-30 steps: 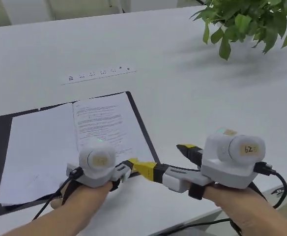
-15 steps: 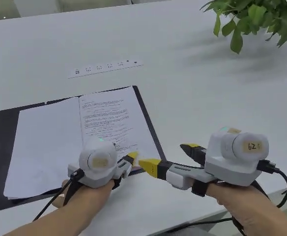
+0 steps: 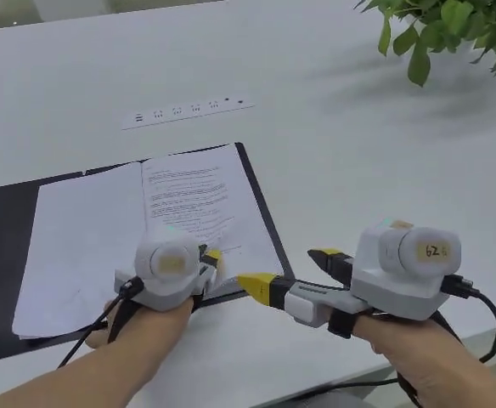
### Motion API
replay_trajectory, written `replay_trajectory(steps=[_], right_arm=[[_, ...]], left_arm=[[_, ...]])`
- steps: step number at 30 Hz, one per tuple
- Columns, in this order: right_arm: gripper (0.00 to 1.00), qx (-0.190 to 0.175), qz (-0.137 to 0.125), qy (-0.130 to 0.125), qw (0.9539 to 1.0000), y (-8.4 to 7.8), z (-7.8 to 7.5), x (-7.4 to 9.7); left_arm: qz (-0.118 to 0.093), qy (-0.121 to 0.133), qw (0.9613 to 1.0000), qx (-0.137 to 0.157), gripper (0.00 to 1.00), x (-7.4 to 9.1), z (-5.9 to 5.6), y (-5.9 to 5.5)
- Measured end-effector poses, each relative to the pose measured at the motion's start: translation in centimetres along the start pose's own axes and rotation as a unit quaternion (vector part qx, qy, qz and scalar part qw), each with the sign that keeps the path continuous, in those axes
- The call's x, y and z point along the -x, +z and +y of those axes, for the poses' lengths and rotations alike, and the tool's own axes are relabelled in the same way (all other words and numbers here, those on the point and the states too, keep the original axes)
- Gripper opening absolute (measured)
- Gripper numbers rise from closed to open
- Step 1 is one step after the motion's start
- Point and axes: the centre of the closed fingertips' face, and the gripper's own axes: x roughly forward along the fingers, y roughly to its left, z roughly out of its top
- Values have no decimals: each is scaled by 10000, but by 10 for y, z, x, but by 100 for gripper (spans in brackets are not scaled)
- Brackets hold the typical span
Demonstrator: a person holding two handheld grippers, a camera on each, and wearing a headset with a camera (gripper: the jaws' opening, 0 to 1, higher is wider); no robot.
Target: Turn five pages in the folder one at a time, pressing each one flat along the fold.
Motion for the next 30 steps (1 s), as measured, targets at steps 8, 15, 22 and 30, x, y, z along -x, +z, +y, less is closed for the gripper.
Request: replay_trajectory(steps=[8, 15, 22, 30], right_arm=[[67, -366, -11, 192, 9991, 2, 10, -8], [41, -1040, 267, 279, 9938, -7, 14, -22], [32, -1667, 469, 461, 9838, -16, 21, -36], [25, -2135, 529, 516, 9741, -25, 23, -49]], left_arm=[[1, -30, 9996, 268, 6, 1, 0, 0], [-21, -88, 9994, 329, 5, 1, 0, 0], [-60, -96, 9993, 366, 6, 1, 0, 0], [-88, -103, 9991, 403, 6, 2, -1, 0]])
